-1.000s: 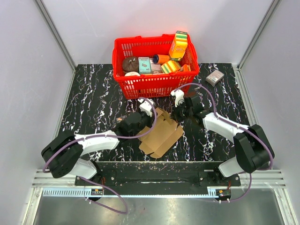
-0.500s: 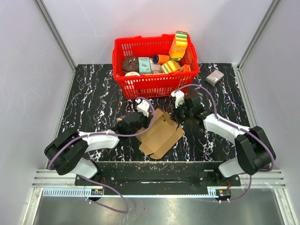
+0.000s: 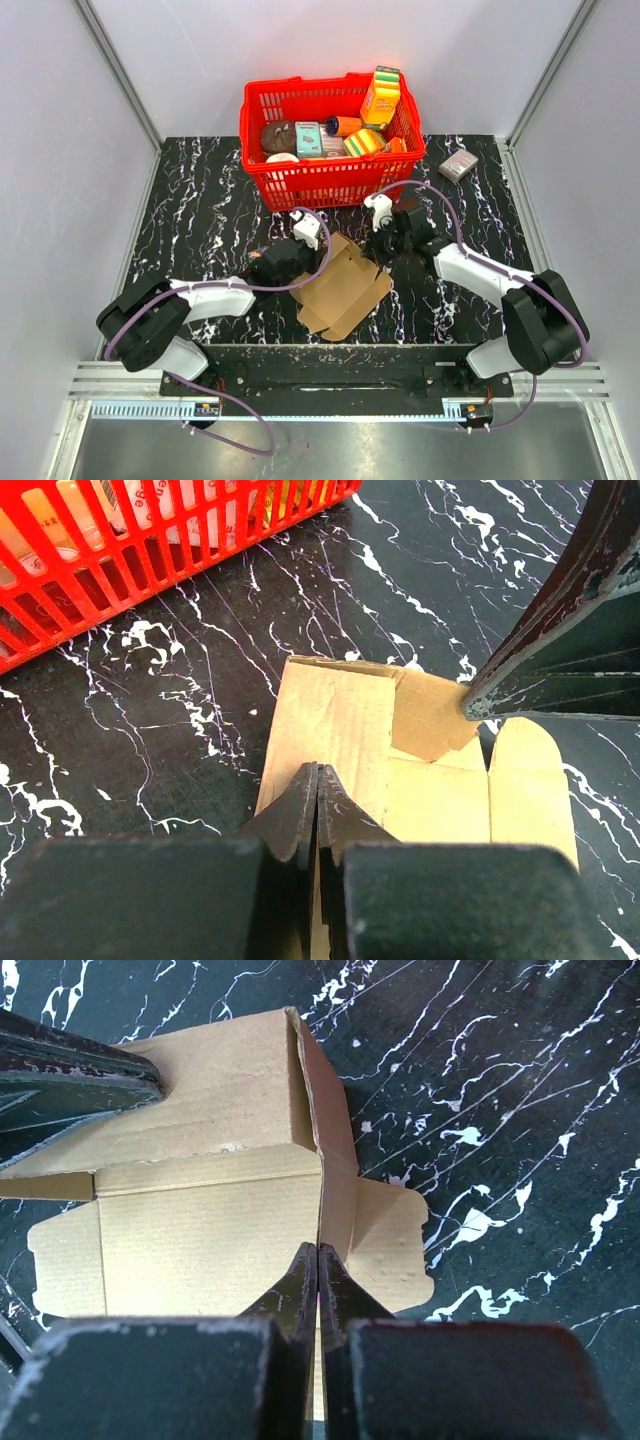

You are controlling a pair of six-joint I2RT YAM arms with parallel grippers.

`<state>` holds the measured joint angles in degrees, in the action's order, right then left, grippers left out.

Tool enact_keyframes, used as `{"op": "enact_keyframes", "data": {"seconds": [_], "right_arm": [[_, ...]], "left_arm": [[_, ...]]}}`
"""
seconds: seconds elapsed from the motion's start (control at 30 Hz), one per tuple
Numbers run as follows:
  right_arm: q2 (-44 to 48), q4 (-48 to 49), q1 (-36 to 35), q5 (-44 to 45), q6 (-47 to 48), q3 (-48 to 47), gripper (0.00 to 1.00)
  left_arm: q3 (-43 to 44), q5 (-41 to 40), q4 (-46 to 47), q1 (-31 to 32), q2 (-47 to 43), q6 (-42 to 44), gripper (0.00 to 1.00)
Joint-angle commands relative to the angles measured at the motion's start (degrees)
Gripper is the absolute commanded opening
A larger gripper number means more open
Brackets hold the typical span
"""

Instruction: Fold the paper box

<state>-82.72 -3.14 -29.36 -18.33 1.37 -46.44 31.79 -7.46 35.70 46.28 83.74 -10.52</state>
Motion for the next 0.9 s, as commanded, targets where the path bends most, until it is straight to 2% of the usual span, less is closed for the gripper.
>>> {"op": "enact_keyframes", "data": {"seconds": [0.0,0.2,0.4,0.57,0.87], "right_arm": [[1.24,-0.47,-1.31,-3.03,-1.1,-0.32,0.02],[0.36,0.32,-2.1,-4.26,-2.49,-0.76,0.08],[-1.04,1.9,-2.98,-6.45,-3.3,-1.11,0.23],[-2.01,4.35,-3.24,-7.77,-3.91,-1.2,0.31],[-4.47,10.78,-3.24,-12.08,-5.5,-0.67,0.35]], "left_arm": [[0.38,1.84,3.06,-0.23,0.63,-0.46,0.0],[0.2,2.19,3.14,-0.23,0.81,-0.73,0.0],[0.38,2.63,3.14,-0.23,0.98,-0.81,0.0],[0.46,2.54,2.79,-0.23,0.89,-0.9,0.0],[0.29,2.72,2.88,-0.23,0.89,-1.08,0.0]]}}
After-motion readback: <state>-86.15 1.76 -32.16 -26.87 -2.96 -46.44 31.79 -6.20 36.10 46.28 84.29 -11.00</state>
